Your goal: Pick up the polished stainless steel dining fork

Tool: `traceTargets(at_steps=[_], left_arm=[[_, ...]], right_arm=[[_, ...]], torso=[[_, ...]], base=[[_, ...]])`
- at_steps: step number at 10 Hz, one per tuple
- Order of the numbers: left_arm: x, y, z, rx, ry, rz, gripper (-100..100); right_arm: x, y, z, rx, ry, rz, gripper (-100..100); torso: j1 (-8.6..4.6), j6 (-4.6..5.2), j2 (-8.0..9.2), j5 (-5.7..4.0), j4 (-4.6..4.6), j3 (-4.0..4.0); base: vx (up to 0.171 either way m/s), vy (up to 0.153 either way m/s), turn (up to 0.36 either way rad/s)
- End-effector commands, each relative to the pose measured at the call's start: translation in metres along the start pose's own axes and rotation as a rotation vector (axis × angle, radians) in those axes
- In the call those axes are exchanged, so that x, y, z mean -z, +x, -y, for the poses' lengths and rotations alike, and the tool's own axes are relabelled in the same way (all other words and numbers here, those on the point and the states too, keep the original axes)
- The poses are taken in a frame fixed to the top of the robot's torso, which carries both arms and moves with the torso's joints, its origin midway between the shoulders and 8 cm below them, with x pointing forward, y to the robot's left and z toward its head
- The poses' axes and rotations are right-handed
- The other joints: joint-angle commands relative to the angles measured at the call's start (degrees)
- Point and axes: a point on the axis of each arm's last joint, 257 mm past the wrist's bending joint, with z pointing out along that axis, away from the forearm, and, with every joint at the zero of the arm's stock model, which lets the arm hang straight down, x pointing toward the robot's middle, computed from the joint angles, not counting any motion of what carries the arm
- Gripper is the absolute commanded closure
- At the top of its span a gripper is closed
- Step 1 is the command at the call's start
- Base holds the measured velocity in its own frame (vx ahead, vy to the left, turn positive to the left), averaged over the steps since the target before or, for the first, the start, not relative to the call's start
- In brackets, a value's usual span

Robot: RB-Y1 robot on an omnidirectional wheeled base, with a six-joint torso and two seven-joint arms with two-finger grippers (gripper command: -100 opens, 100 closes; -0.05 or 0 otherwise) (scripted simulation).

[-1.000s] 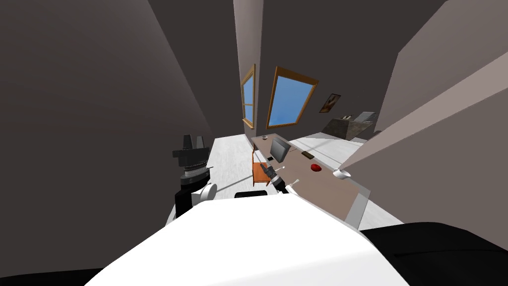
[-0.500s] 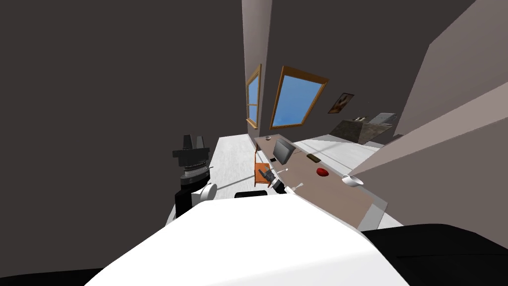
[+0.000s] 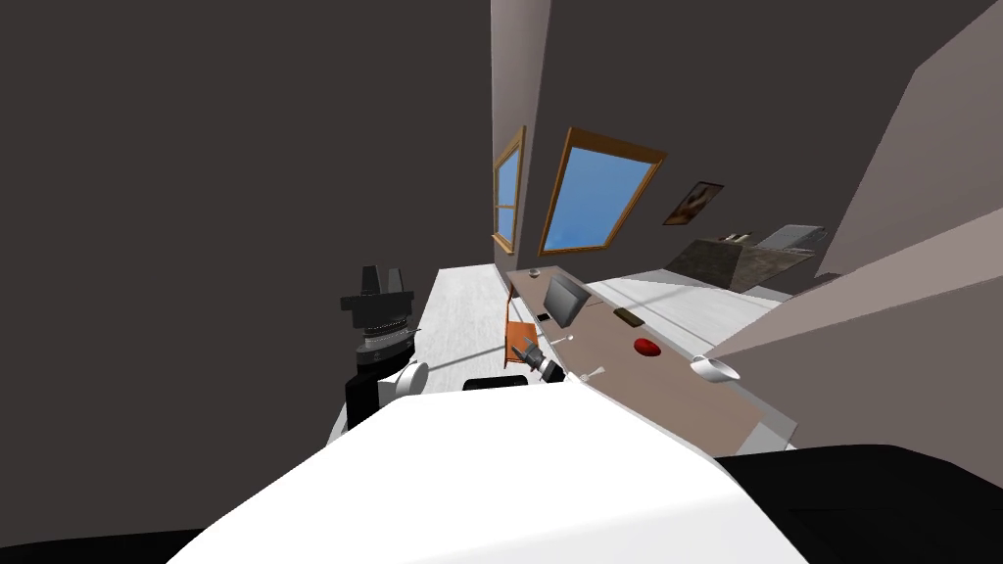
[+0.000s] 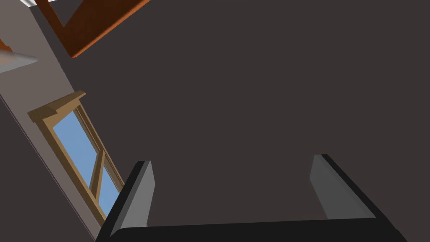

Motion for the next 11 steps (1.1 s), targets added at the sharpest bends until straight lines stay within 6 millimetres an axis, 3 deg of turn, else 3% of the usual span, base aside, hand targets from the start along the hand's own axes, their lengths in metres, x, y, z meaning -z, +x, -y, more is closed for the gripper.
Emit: traceTargets(at_steps=[1, 2, 3, 4, 5, 7, 10, 11], left_arm=[[0.000, 0.000, 0.000, 0.000, 0.000, 0.000, 0], [0.000, 0.000, 0.000, 0.000, 0.000, 0.000, 0], [0.000, 0.000, 0.000, 0.000, 0.000, 0.000, 0], [0.000, 0.000, 0.000, 0.000, 0.000, 0.000, 0], [0.000, 0.000, 0.000, 0.000, 0.000, 0.000, 0], [0.000, 0.000, 0.000, 0.000, 0.000, 0.000, 0], [0.000, 0.000, 0.000, 0.000, 0.000, 0.000, 0], [0.000, 0.000, 0.000, 0.000, 0.000, 0.000, 0]], right_arm=[[0.006, 0.025, 0.004, 0.069, -0.016, -0.079, -100], [0.010, 0.033, 0.009, 0.064, -0.005, -0.097, -100], [0.021, 0.054, 0.016, 0.123, -0.017, -0.168, -100], [0.023, 0.058, 0.018, 0.120, -0.013, -0.176, -100], [0.036, 0.078, 0.026, 0.180, -0.026, -0.247, -100], [0.038, 0.081, 0.028, 0.178, -0.021, -0.256, -100], [0.068, 0.114, 0.050, 0.298, -0.046, -0.393, -100], [0.067, 0.112, 0.049, 0.299, -0.049, -0.389, -100]], torso=[[0.00, 0.00, 0.00, 0.00, 0.00, 0.00], [0.00, -0.02, 0.01, 0.00, 0.00, 0.01], [0.00, 0.00, 0.01, 0.00, 0.00, 0.01], [-0.02, -0.01, 0.03, 0.00, 0.01, 0.02], [-0.02, 0.00, 0.02, 0.00, 0.01, 0.01], [-0.02, 0.01, 0.03, 0.00, 0.01, 0.02], [-0.01, 0.01, 0.04, 0.00, 0.01, 0.02], [-0.03, -0.01, 0.07, 0.00, 0.02, 0.04]], base=[[-0.012, -0.010, 0.128], [-0.010, -0.011, 0.082], [-0.015, -0.012, 0.138], [-0.012, -0.012, 0.078], [-0.014, -0.009, 0.174], [-0.010, -0.013, 0.024], [-0.021, -0.013, 0.120], [-0.023, -0.019, 0.064]])
